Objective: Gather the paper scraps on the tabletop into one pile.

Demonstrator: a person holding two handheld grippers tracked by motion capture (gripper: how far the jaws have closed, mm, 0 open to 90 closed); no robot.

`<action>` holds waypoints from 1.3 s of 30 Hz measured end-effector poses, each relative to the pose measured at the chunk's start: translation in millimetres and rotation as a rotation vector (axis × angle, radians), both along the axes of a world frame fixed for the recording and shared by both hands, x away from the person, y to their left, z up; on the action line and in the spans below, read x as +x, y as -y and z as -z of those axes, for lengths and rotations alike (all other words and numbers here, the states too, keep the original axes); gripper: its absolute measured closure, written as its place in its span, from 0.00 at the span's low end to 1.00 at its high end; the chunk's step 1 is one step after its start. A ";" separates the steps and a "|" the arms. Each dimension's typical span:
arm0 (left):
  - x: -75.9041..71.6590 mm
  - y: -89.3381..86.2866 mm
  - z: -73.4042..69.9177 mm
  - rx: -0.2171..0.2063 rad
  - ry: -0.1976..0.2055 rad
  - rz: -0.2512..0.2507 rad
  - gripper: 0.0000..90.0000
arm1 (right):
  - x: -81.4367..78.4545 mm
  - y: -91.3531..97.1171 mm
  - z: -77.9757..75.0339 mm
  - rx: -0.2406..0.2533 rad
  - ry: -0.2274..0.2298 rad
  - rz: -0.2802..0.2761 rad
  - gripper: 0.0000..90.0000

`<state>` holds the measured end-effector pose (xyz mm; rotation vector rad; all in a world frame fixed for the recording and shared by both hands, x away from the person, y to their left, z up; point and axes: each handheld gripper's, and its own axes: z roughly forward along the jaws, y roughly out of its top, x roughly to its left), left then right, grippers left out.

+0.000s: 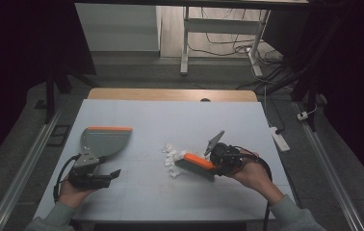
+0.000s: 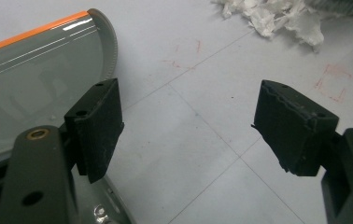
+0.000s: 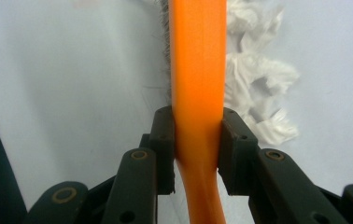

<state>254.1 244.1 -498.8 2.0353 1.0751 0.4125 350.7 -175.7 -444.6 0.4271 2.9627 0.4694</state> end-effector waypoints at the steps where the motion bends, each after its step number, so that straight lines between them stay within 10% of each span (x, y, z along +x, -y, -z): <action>1: 0.1 0.0 0.1 -0.001 0.000 0.000 0.27 | 0.0 2.0 -4.0 0.032 0.006 0.009 0.78; 8: -1.1 1.4 -0.6 0.003 0.003 0.003 0.27 | 6.1 35.5 -32.8 0.122 0.040 0.252 0.78; 13: -0.3 0.6 -0.2 0.001 0.001 0.002 0.27 | 17.5 67.0 -29.7 0.094 0.019 0.420 0.78; 23: -0.6 2.1 -0.2 0.005 0.002 0.002 0.27 | 29.9 93.6 -16.5 0.101 -0.049 0.569 0.78; 32: -0.3 2.3 0.0 0.006 0.001 0.005 0.27 | 39.1 77.0 -4.0 0.025 -0.105 0.605 0.78; 39: -0.8 2.0 -0.1 0.006 0.002 0.007 0.27 | 48.9 29.9 -0.8 0.000 -0.121 0.523 0.78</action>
